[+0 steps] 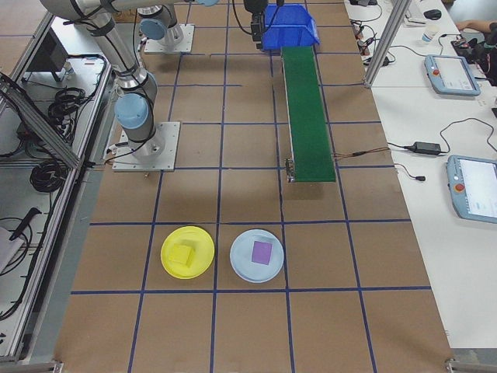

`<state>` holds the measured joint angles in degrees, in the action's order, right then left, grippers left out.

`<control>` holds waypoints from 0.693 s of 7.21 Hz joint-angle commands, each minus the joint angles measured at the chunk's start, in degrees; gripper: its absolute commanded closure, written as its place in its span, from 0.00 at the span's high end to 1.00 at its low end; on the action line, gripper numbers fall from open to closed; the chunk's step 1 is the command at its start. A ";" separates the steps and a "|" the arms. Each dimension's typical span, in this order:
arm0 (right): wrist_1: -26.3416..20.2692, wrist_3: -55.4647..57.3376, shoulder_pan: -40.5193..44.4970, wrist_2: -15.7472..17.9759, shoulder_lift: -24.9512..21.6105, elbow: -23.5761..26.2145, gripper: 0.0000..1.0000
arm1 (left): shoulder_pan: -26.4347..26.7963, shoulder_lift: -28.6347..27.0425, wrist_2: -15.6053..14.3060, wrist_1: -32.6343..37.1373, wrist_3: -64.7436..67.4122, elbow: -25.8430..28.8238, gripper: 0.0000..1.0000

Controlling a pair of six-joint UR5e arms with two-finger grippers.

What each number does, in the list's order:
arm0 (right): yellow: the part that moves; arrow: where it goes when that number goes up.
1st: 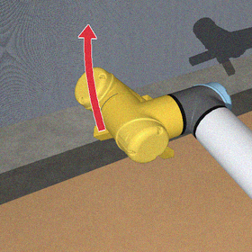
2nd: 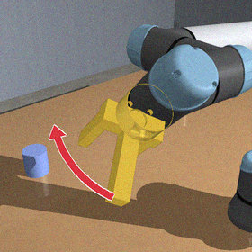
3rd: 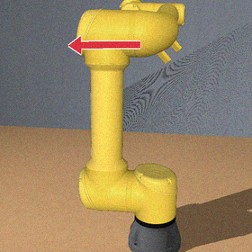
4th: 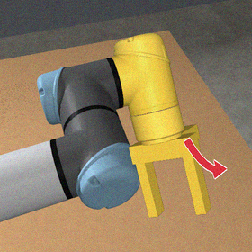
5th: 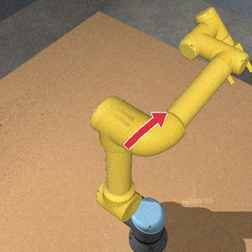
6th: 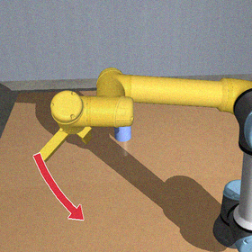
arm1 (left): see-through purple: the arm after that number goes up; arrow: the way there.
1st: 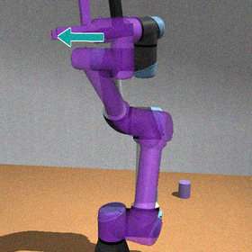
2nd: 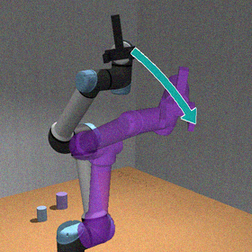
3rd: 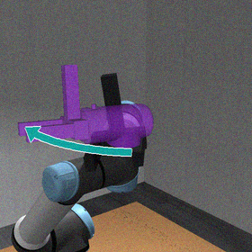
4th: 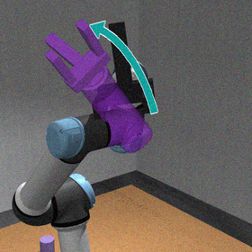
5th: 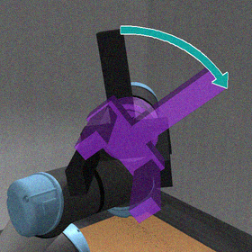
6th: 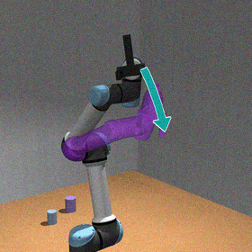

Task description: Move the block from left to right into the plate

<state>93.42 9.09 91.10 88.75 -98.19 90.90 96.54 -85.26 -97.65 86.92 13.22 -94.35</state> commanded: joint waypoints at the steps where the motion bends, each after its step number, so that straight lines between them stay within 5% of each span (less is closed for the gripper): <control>1: -0.86 2.06 0.04 0.28 -0.24 0.15 1.00 | -0.03 -0.09 0.35 0.01 -0.21 -0.30 1.00; 5: -1.13 1.99 0.04 0.29 -0.24 0.33 1.00 | -3.89 -0.17 6.04 0.00 -10.58 -0.48 1.00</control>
<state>92.33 11.08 91.16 89.05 -98.43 91.22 94.20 -85.42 -93.68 86.84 4.28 -94.83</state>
